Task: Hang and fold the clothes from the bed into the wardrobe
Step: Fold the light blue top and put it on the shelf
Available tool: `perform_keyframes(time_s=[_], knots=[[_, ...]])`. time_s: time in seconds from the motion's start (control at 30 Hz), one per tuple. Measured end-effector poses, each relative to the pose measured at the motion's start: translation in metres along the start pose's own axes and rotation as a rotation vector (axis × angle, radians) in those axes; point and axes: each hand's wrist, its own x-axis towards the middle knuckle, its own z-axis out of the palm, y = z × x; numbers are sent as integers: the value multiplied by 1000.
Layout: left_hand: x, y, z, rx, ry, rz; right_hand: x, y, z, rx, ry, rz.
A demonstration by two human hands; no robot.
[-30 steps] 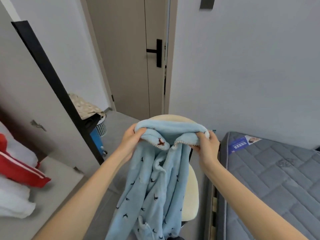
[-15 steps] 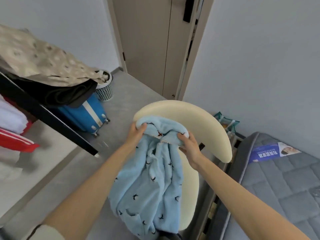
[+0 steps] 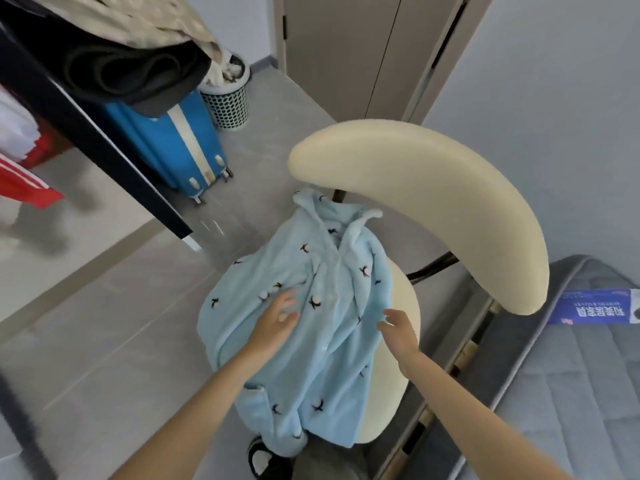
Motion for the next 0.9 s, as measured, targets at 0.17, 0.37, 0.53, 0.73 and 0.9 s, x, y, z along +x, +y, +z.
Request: perform_keyframes(time_s=[0.17,0.37,0.53,0.73,0.9], knots=[[11,-65,29,167,-19,165,25,53,31,11,45,82],[31,-110,53,361,54,340,57,78,60,-158,6,-1],[34,-128,65,435,199,475,65,93,63,-312,20,-253],[6,-131,82,646,552,568,45,105,37,143,-34,-512],[-36,-135,109,869,584,600,19,106,-30,160,229,-609]])
